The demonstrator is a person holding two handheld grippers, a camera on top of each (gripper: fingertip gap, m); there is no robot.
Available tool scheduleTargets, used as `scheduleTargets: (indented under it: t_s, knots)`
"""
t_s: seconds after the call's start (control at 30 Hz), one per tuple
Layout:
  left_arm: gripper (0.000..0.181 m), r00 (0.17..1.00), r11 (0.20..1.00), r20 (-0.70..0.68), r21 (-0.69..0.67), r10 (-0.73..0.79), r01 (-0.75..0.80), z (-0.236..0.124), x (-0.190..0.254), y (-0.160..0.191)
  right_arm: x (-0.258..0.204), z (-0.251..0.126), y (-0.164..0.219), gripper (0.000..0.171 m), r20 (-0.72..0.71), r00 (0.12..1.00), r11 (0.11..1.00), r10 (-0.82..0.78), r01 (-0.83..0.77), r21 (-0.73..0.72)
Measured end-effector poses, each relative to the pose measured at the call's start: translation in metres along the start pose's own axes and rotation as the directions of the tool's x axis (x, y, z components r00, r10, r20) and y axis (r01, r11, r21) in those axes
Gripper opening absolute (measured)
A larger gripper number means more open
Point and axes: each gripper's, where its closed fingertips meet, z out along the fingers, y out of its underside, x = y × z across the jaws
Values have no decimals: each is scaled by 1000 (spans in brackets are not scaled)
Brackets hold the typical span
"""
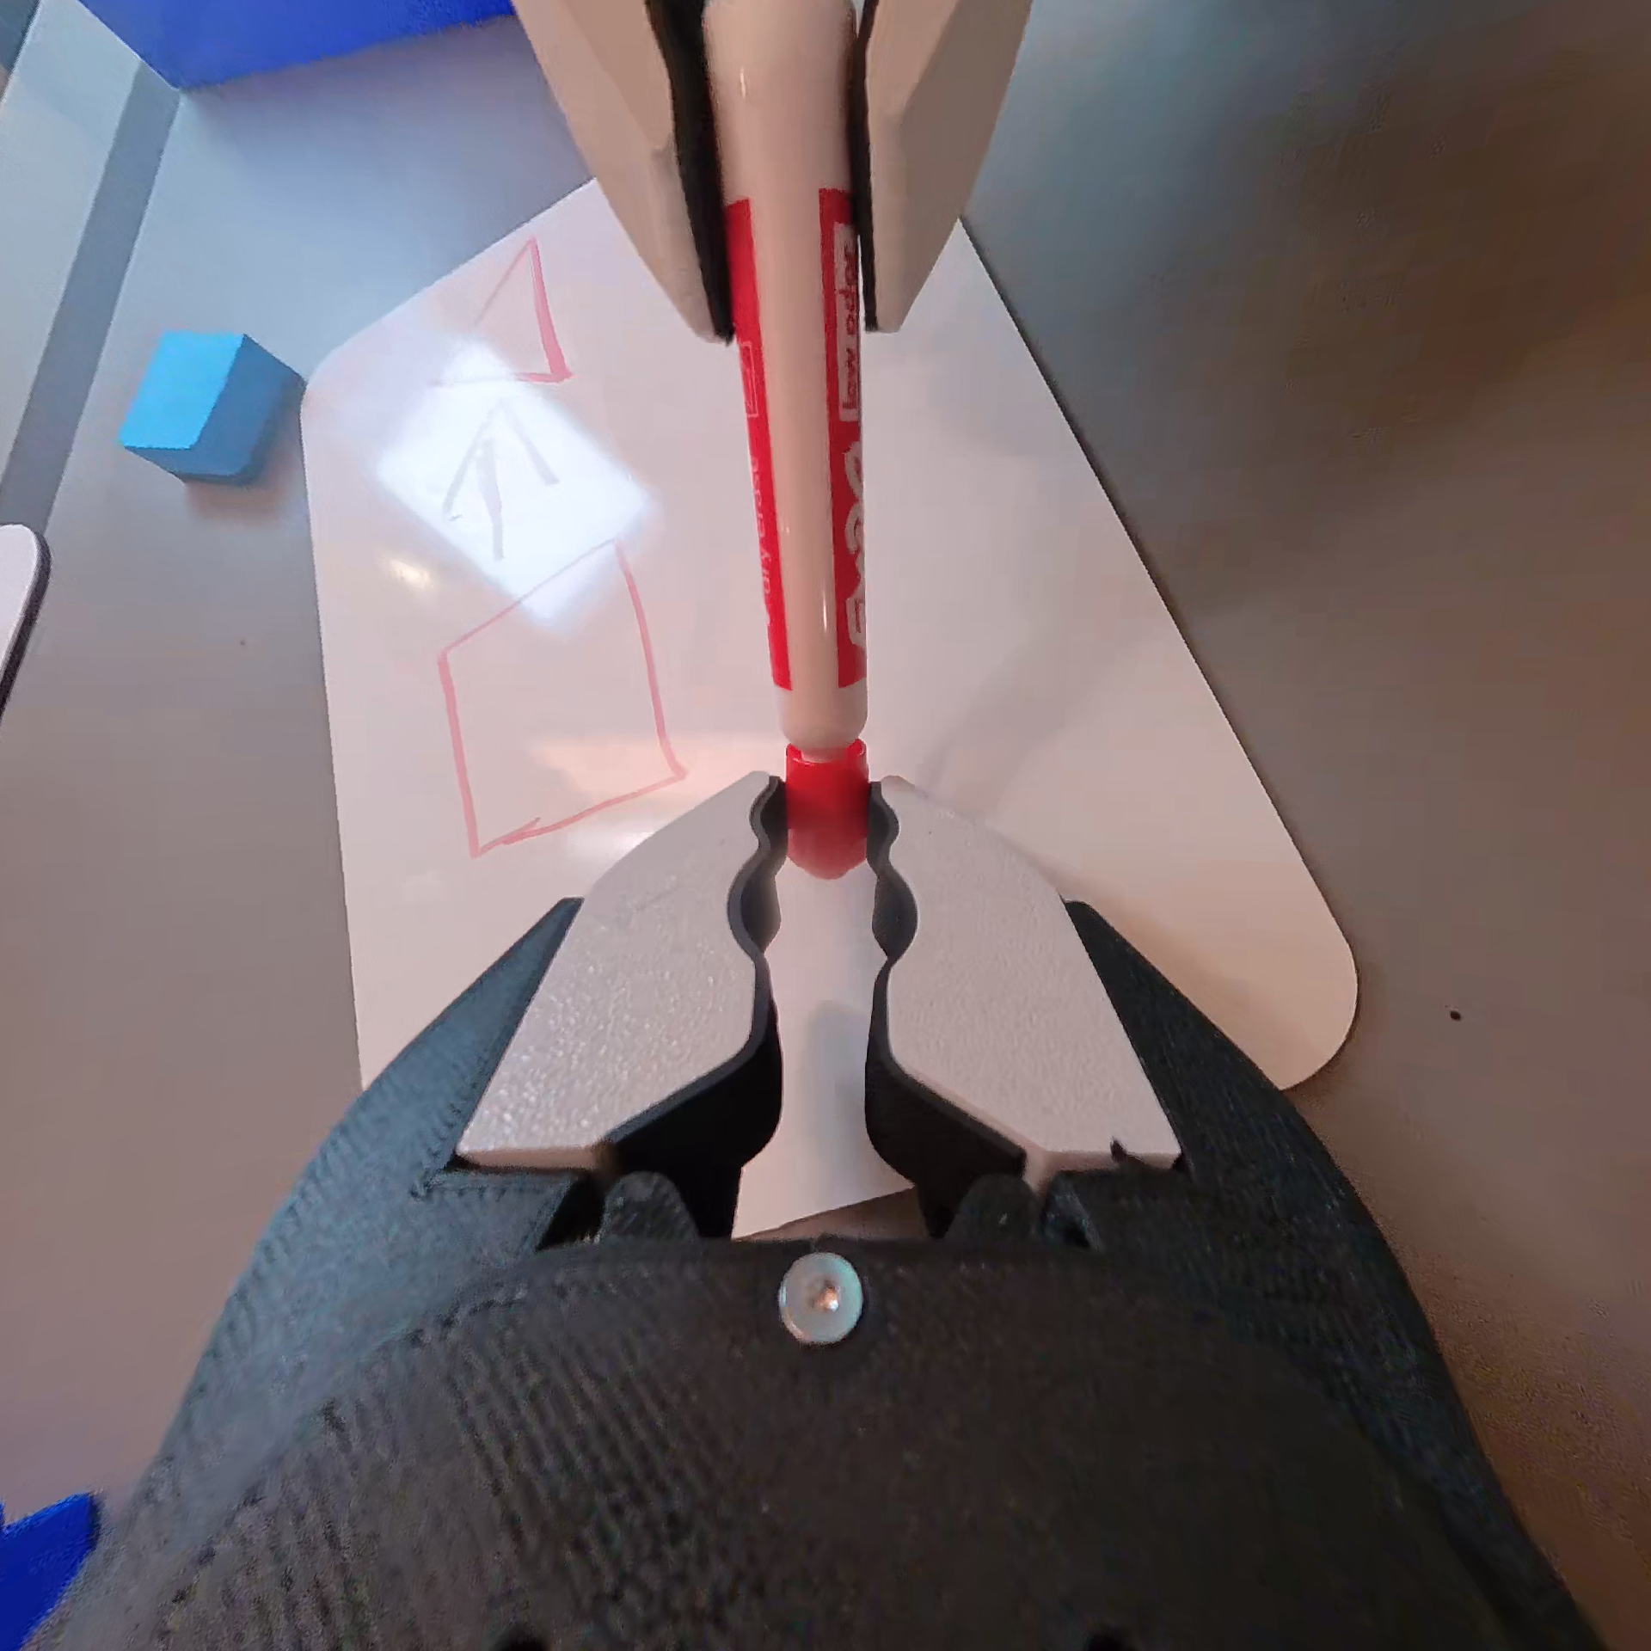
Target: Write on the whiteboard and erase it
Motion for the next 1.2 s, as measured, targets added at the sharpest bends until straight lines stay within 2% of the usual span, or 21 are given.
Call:
scheduleTargets:
  t_s: [0.07, 0.17, 0.3, 0.4, 0.47, 0.53, 0.7, 0.87, 0.93, 1.2]
  knots:
    - [16, 1000, 1000, 18, 25, -5, 5, -4, -4, -4, 3, -1, 3, 20, -1, 1000, 1000, 26, -26, 9]
    - [16, 999, 998, 4, -44, 40, -40, 3, 3, 4, 1, 4, 8, 20, 12, 998, 998, 57, -57, 16]
    - [17, 999, 999, 10, -21, 31, -31, 2, 0, -3, 3, 2, -5, 20, 13, 998, 995, 65, -66, 80]
    - [18, 999, 999, 44, 51, 4, -7, -6, -11, -15, 7, -7, -9, 21, -32, 998, 993, 59, -55, 107]
    - [18, 998, 987, 53, 159, -27, 18, -19, -21, -31, 14, -20, -26, 21, -82, 995, 983, 54, -38, 180]
    - [18, 996, 982, 83, 189, -20, 3, -27, -28, -37, 19, -29, -35, 21, -103, 991, 969, 86, -59, 238]
    - [18, 997, 983, 66, 183, -40, 27, -31, -24, -27, 19, -23, -17, 21, -85, 988, 981, 126, -112, 156]
    - [18, 995, 959, 17, 268, -102, 93, -41, -24, -38, 24, -19, 14, 23, -137, 990, 998, 44, -49, -37]
    - [18, 993, 953, -5, 282, -115, 111, -42, -24, -40, 22, -17, 21, 30, -126, 992, 995, 24, -36, -93]
    - [18, 998, 981, -23, 184, -66, 69, -31, -12, -32, 18, -17, 22, 48, -123, 983, 950, -134, 92, -299]
